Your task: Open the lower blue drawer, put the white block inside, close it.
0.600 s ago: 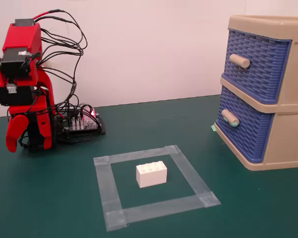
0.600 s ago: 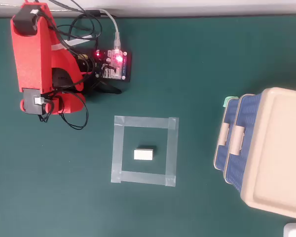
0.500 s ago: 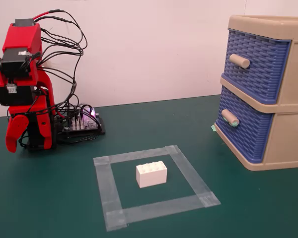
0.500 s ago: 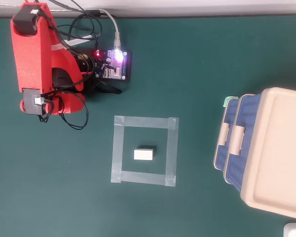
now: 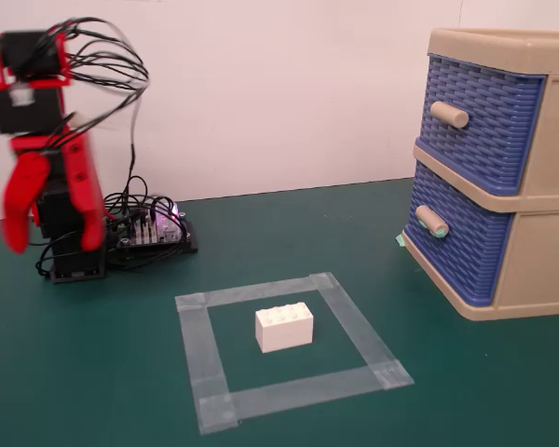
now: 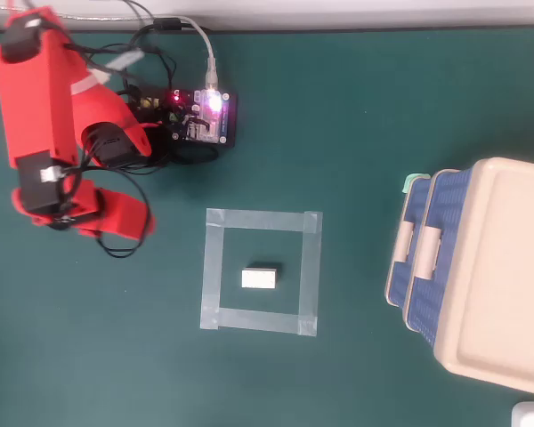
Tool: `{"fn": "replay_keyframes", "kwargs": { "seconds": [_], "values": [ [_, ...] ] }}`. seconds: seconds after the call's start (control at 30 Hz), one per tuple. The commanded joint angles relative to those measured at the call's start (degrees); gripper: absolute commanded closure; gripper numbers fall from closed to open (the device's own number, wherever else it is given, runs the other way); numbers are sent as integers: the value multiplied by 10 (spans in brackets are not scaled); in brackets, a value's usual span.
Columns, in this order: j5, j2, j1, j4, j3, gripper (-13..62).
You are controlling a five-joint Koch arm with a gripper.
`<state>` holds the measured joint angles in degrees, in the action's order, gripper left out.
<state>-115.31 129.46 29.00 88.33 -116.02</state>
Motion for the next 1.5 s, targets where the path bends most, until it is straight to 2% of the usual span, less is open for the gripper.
{"fn": "replay_keyframes", "kwargs": {
  "seconds": [0.0,0.07,0.17,0.23,0.37,0.47,0.57,0.87,1.0,1.33,1.37,1.47],
  "values": [
    [-244,-41,159,-142,19,164],
    [-365,-87,268,-279,18,163],
    [-448,-116,354,-433,-9,164],
    [-475,-117,394,-528,-56,165],
    [-504,-139,459,-870,-189,167],
    [-505,-252,475,-1157,-219,167],
    [-505,-403,488,-1304,-177,168],
    [-506,-629,492,-1288,88,191],
    [-507,-657,495,-1255,144,237],
    [-506,-762,522,-1160,343,245],
    [-506,-772,523,-1148,358,259],
    [-507,-782,526,-1112,386,383]
  ]
}}
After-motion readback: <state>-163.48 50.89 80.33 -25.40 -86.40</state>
